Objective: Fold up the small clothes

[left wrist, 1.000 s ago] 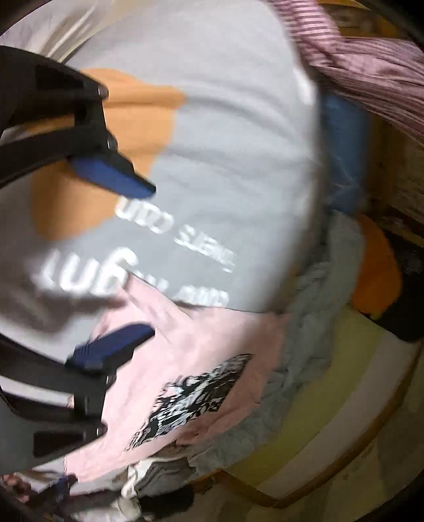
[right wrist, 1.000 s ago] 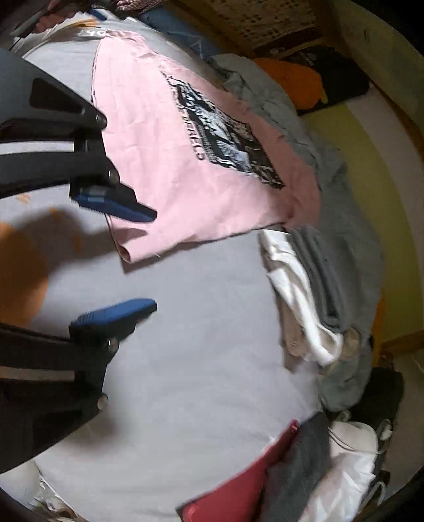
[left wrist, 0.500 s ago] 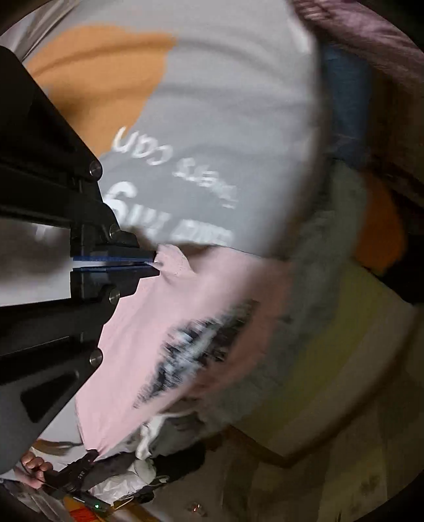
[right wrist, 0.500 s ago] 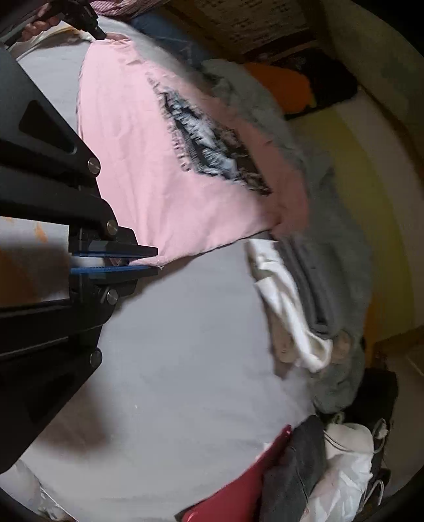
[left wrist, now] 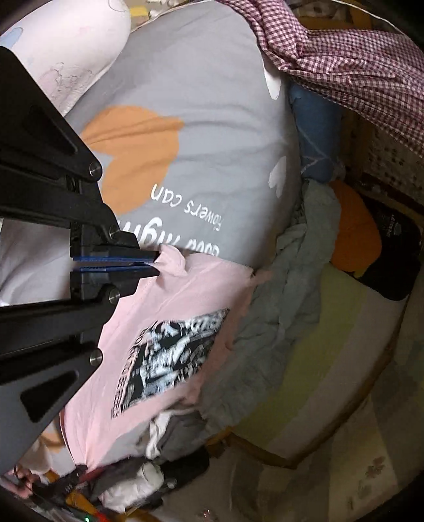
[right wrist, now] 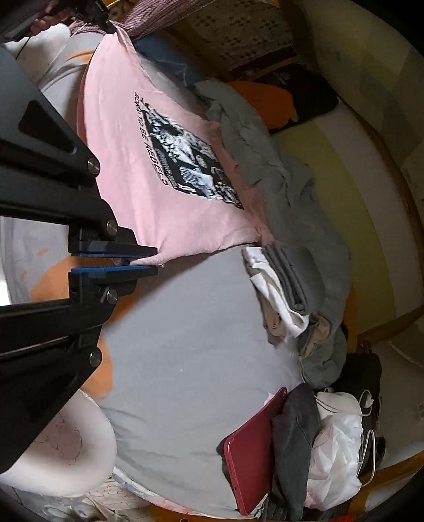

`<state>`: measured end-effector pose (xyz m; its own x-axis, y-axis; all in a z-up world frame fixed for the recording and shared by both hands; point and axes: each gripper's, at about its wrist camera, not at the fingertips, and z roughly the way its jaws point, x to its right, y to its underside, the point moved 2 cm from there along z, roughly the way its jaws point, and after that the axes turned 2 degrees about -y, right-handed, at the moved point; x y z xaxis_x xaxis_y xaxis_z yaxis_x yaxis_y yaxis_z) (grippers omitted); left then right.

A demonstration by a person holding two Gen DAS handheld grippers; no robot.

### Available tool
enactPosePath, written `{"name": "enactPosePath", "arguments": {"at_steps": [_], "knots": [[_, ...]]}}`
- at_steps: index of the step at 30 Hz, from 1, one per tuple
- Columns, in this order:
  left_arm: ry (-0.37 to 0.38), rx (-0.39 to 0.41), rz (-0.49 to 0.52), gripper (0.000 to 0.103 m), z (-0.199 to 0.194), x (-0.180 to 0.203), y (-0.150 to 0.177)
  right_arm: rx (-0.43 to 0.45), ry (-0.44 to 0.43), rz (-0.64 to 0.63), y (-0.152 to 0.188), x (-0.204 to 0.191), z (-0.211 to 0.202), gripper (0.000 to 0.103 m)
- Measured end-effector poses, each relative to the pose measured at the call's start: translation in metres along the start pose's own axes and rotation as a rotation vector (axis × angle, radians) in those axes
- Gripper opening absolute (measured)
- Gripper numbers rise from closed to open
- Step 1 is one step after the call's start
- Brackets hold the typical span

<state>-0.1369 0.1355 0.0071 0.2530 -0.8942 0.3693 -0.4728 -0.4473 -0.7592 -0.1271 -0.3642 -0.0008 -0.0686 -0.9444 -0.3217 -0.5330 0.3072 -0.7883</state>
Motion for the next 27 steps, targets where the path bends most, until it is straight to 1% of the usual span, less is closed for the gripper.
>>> {"name": "enactPosePath", "arguments": {"at_steps": [3,4,8,10,13,15,16,17,18,19,20,21,23,24,25,26,27], "knots": [[-0.024,-0.04,-0.04,0.001,0.029,-0.001,-0.013,-0.036,0.008,0.002,-0.015,-0.002,0.023,0.003],[-0.031,-0.045,-0.045,0.001,0.037,-0.003,-0.018,-0.043,0.001,0.0,-0.025,-0.004,0.035,0.003],[-0.097,-0.1,-0.013,0.001,0.085,0.004,-0.036,-0.082,0.012,-0.04,-0.058,-0.014,0.081,0.003],[-0.129,-0.157,-0.005,0.001,0.113,0.007,-0.043,-0.116,0.024,-0.053,-0.069,-0.018,0.109,0.003],[-0.179,-0.257,-0.01,0.001,0.153,0.005,-0.045,-0.197,0.031,-0.033,-0.079,-0.018,0.154,0.003],[-0.175,-0.273,-0.033,0.002,0.166,0.002,-0.043,-0.219,0.029,-0.011,-0.079,-0.015,0.169,0.003],[-0.179,-0.263,-0.028,0.007,0.167,0.003,-0.042,-0.218,0.035,-0.006,-0.079,-0.013,0.174,0.003],[-0.175,-0.237,-0.018,0.01,0.166,0.003,-0.042,-0.211,0.044,-0.008,-0.078,-0.012,0.177,0.004],[-0.176,-0.213,-0.007,0.015,0.163,0.002,-0.043,-0.209,0.045,-0.008,-0.076,-0.011,0.177,0.013],[-0.182,-0.189,0.001,0.026,0.161,0.001,-0.045,-0.199,0.043,0.0,-0.076,-0.009,0.176,0.016],[-0.182,-0.168,0.006,0.035,0.157,0.0,-0.048,-0.172,0.041,0.009,-0.077,-0.005,0.171,0.025],[-0.173,-0.147,0.014,0.037,0.152,0.0,-0.05,-0.153,0.053,0.01,-0.079,-0.003,0.166,0.039],[-0.151,-0.123,0.036,0.039,0.141,0.002,-0.058,-0.087,0.087,0.008,-0.084,0.0,0.15,0.055],[-0.137,-0.111,0.064,0.041,0.132,0.007,-0.06,-0.056,0.091,0.0,-0.086,0.001,0.14,0.055],[-0.12,-0.097,0.107,0.047,0.123,0.014,-0.061,-0.039,0.085,-0.012,-0.088,-0.001,0.133,0.055],[-0.105,-0.083,0.162,0.051,0.115,0.023,-0.059,-0.021,0.064,-0.049,-0.09,-0.007,0.123,0.055],[-0.089,-0.09,0.239,0.052,0.11,0.037,-0.055,-0.02,0.05,-0.085,-0.091,-0.014,0.117,0.055]]}}
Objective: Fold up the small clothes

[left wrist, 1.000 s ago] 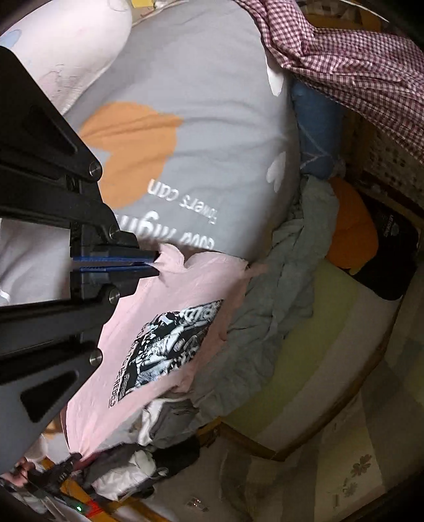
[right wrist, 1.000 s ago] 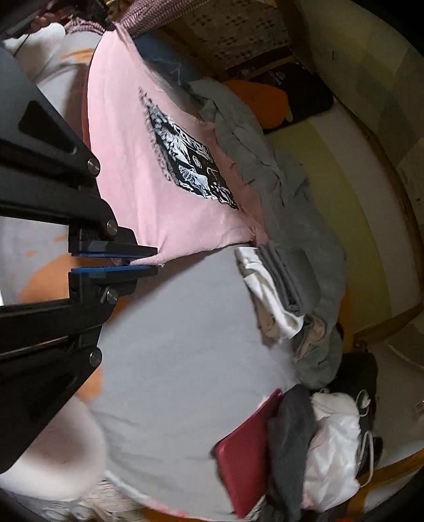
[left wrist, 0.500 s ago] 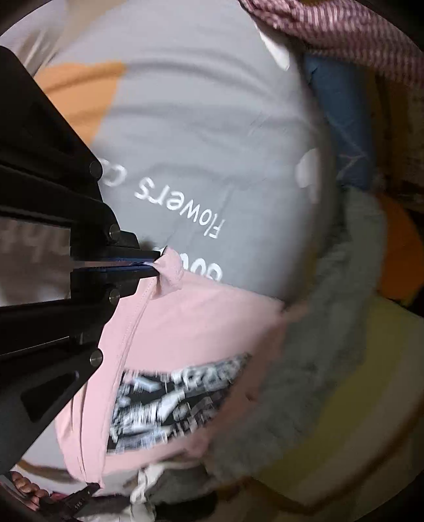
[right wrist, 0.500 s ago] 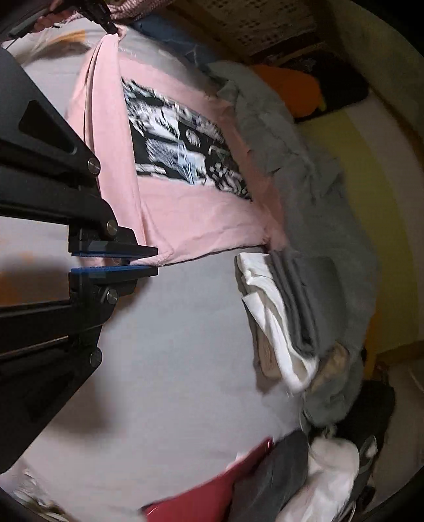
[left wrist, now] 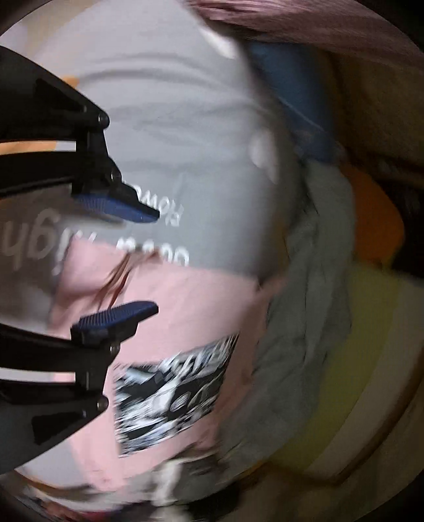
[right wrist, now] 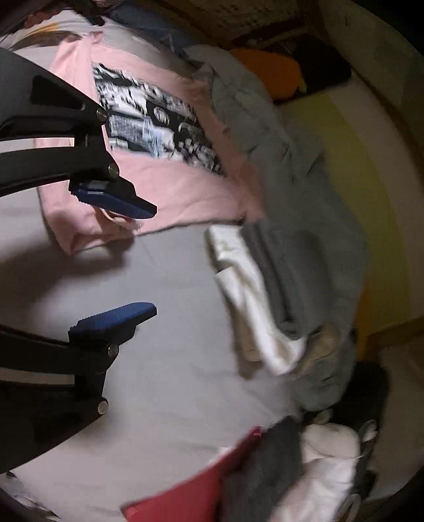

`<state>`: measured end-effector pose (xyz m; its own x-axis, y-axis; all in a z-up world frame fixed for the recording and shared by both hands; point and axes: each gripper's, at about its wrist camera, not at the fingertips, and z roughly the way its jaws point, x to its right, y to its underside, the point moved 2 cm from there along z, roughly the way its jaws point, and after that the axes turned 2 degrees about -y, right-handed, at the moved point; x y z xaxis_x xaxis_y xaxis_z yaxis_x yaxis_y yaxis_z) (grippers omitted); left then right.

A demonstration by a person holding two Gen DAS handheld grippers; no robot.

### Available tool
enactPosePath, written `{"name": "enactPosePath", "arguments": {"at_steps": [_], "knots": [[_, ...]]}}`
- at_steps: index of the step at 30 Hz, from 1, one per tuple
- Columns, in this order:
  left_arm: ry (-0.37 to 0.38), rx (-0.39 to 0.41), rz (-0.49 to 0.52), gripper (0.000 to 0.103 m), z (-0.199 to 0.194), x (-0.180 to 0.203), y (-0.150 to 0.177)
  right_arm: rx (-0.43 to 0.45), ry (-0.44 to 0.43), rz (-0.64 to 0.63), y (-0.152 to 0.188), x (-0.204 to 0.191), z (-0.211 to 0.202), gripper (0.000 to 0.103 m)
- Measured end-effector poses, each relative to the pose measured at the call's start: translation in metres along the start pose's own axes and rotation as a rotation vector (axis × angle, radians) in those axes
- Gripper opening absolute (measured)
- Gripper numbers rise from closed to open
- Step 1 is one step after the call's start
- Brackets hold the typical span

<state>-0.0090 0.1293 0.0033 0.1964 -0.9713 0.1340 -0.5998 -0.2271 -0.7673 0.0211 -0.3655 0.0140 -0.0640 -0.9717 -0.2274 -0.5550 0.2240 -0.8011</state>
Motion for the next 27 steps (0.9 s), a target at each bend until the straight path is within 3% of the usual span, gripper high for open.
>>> {"name": "enactPosePath", "arguments": {"at_steps": [2,4,5,7,11,14,18,21,27], "knots": [[0.053,-0.081,0.129,0.055,0.003,0.025,0.007,-0.033,-0.09,-0.114,0.0,-0.025,-0.005,0.055],[0.126,-0.285,0.236,0.055,0.026,0.052,0.022,-0.135,-0.199,-0.215,0.009,-0.057,0.003,0.055],[0.134,-0.329,0.251,0.054,0.035,0.06,0.027,-0.196,-0.218,-0.265,0.016,-0.075,0.011,0.055],[0.147,-0.37,0.297,0.054,0.047,0.077,0.035,-0.313,-0.227,-0.378,0.033,-0.105,0.026,0.055],[0.094,-0.385,0.37,0.055,0.062,0.093,0.034,-0.476,-0.129,-0.49,0.061,-0.128,0.059,0.055],[0.074,-0.372,0.346,0.056,0.075,0.09,0.021,-0.466,-0.112,-0.427,0.048,-0.122,0.072,0.055],[-0.005,-0.267,0.341,0.056,0.094,0.084,0.001,-0.36,0.013,-0.404,0.02,-0.11,0.096,0.055],[-0.067,-0.202,0.316,0.055,0.1,0.073,-0.01,-0.289,0.038,-0.344,0.002,-0.094,0.109,0.055],[-0.014,-0.103,0.221,0.056,0.056,0.039,-0.007,-0.15,0.04,-0.323,-0.005,-0.069,0.058,0.055]]}}
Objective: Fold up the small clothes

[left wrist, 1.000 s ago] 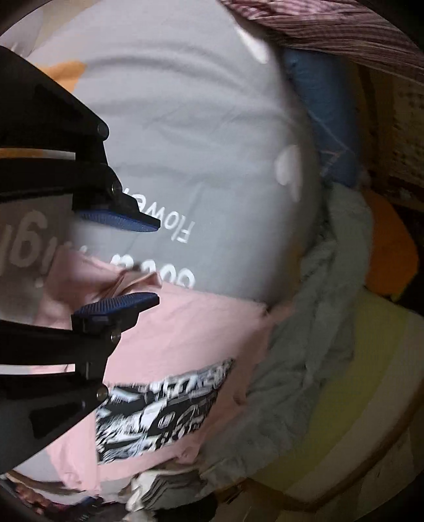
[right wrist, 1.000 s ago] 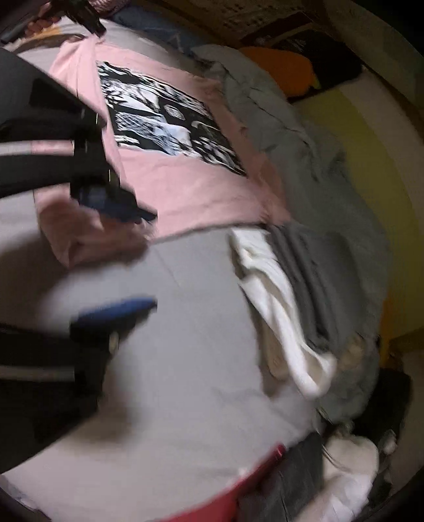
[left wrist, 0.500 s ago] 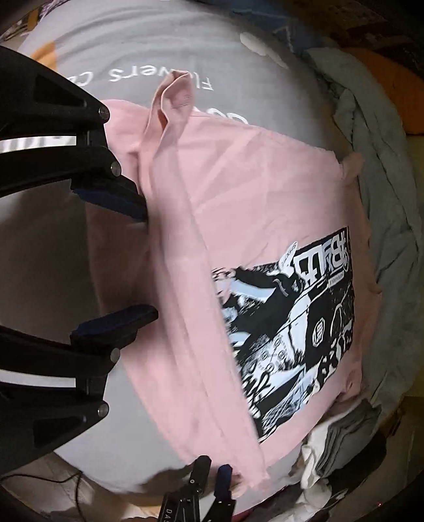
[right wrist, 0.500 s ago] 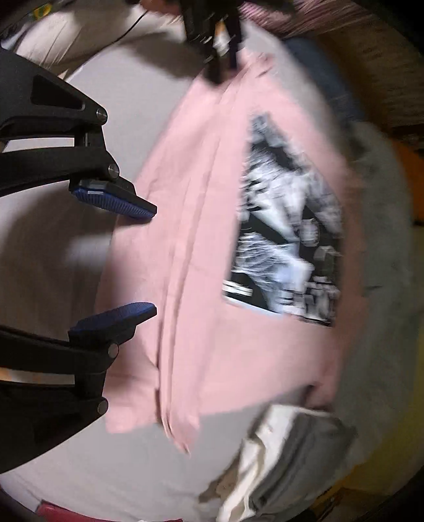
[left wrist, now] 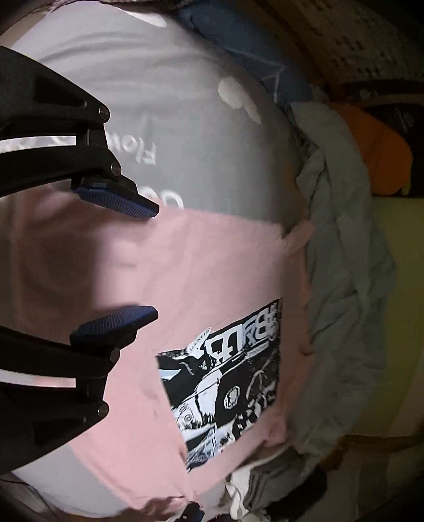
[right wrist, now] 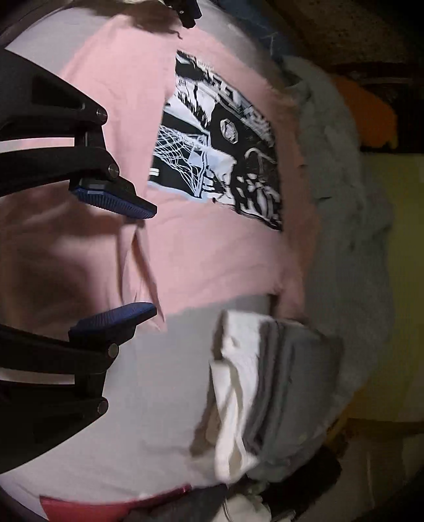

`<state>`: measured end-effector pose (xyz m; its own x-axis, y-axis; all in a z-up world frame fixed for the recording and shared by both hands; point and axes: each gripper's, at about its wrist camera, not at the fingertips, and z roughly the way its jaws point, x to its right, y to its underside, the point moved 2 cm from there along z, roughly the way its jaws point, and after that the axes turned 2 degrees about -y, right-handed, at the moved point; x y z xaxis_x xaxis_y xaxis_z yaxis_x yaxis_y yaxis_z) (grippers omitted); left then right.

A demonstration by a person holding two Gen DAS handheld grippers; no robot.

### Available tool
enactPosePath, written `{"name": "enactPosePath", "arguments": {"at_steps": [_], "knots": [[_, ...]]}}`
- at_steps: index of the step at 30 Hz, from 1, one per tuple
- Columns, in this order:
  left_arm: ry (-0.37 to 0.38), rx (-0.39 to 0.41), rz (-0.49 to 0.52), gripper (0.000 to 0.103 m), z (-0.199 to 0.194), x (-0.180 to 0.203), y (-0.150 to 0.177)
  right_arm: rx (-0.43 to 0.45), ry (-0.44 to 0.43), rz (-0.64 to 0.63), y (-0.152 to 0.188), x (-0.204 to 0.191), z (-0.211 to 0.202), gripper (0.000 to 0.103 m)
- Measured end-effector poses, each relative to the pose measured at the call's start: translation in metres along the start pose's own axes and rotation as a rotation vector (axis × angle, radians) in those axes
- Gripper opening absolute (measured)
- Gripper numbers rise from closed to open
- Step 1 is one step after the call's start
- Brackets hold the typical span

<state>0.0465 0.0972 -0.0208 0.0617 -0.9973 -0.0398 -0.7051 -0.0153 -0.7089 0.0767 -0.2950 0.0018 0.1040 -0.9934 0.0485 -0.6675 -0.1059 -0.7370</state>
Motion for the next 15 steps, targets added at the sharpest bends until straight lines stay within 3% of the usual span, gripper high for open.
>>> {"name": "enactPosePath", "arguments": {"at_steps": [5,8,11,15], "knots": [[0.011,-0.01,-0.071,0.062,-0.014,-0.025,0.022,0.087,0.072,0.046,0.02,0.031,-0.045,0.061],[-0.012,-0.05,-0.108,0.062,0.002,-0.035,0.019,0.057,0.066,0.101,0.018,0.05,-0.039,0.061],[0.056,-0.082,-0.148,0.062,0.012,-0.04,0.017,-0.001,-0.04,0.128,0.012,0.054,-0.017,0.061],[0.117,-0.135,-0.191,0.062,0.008,-0.041,0.029,-0.088,-0.111,0.174,0.021,0.054,-0.002,0.061]]}}
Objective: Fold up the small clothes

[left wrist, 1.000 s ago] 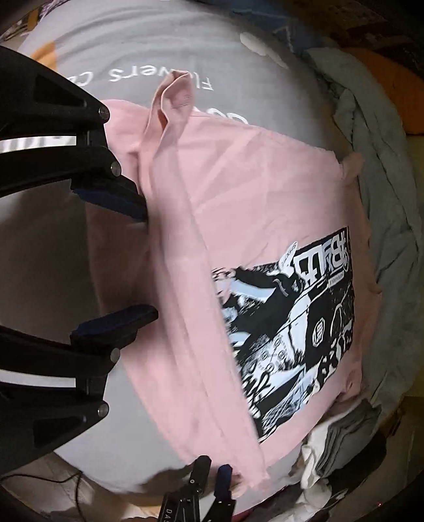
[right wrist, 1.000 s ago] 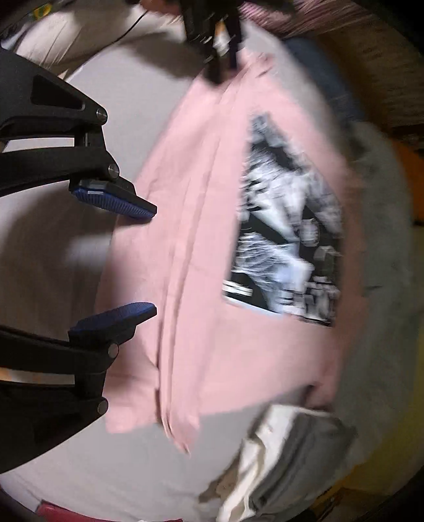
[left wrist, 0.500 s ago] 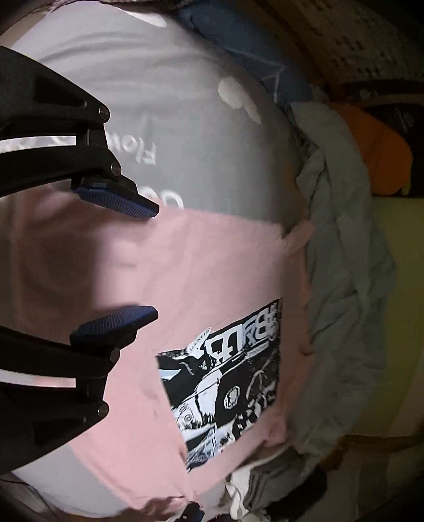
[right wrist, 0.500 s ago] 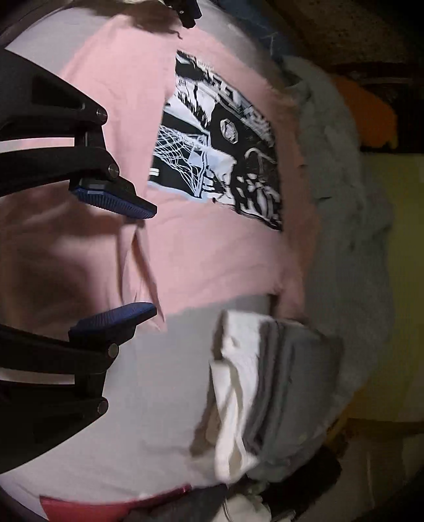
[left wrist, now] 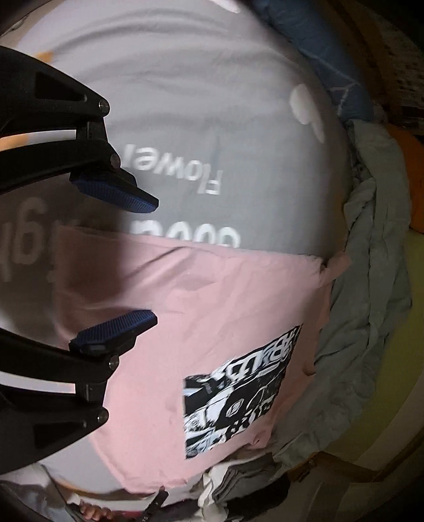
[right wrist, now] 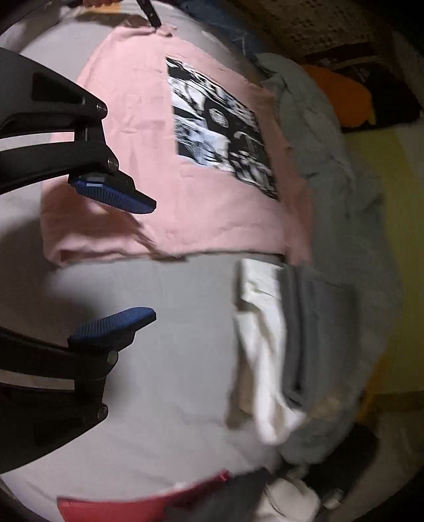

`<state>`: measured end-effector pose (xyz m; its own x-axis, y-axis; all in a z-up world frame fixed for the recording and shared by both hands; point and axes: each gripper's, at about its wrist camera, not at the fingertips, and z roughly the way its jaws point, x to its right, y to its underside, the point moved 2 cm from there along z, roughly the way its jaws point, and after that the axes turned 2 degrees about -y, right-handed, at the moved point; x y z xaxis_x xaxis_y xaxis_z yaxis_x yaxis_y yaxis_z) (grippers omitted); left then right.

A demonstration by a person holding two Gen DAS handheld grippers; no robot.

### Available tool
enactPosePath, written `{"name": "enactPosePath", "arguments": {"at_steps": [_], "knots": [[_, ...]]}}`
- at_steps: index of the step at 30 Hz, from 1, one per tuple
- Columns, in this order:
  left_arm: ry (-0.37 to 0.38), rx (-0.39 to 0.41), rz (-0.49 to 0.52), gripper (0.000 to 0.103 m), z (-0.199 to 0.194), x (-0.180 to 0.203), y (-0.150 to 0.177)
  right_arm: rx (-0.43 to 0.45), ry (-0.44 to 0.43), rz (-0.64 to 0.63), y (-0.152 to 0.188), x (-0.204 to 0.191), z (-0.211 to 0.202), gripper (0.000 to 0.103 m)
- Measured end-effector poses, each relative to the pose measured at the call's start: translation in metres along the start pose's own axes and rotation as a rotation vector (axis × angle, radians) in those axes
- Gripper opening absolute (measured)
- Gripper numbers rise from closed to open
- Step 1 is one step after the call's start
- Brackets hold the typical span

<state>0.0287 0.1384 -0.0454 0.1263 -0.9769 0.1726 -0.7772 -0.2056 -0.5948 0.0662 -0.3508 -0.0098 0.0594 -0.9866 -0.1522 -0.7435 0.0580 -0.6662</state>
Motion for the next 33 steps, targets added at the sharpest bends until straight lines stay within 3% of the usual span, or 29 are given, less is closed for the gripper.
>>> {"name": "enactPosePath", "arguments": {"at_steps": [5,10,13,14,15,16,17,20,23,26,31,33], "knots": [[0.031,-0.019,0.022,0.062,-0.02,0.008,0.033,0.02,-0.043,0.072,0.037,0.011,-0.024,0.061],[0.109,-0.026,0.001,0.062,-0.027,0.016,0.042,-0.008,-0.183,0.14,0.052,0.014,-0.022,0.061],[0.114,-0.019,-0.096,0.06,-0.015,0.004,0.037,-0.011,-0.231,0.182,0.051,0.013,-0.014,0.058],[0.121,-0.004,-0.129,0.047,-0.012,-0.001,0.035,-0.013,-0.24,0.187,0.05,0.012,-0.01,0.052],[0.098,0.012,-0.143,0.034,-0.011,-0.004,0.032,-0.016,-0.237,0.187,0.05,0.012,-0.007,0.035],[0.058,0.025,-0.136,0.008,-0.011,-0.007,0.03,-0.022,-0.223,0.186,0.049,0.013,-0.004,0.022],[0.066,0.035,-0.138,0.007,-0.014,-0.008,0.03,-0.025,-0.22,0.194,0.049,0.014,-0.002,0.005],[0.087,0.14,-0.19,0.006,-0.045,-0.011,0.033,0.074,-0.212,0.187,0.05,0.012,-0.024,0.005],[0.087,0.244,-0.172,0.006,-0.086,-0.006,0.034,0.19,-0.226,0.195,0.052,0.008,-0.062,0.005],[0.062,0.236,-0.154,0.006,-0.1,-0.005,0.042,0.187,-0.25,0.251,0.063,0.01,-0.077,0.005],[0.136,0.193,-0.222,0.006,-0.111,-0.012,0.05,0.137,-0.29,0.356,0.096,0.018,-0.081,0.005],[0.065,0.238,-0.193,0.006,-0.129,-0.005,0.05,0.173,-0.309,0.357,0.1,0.016,-0.095,0.005]]}}
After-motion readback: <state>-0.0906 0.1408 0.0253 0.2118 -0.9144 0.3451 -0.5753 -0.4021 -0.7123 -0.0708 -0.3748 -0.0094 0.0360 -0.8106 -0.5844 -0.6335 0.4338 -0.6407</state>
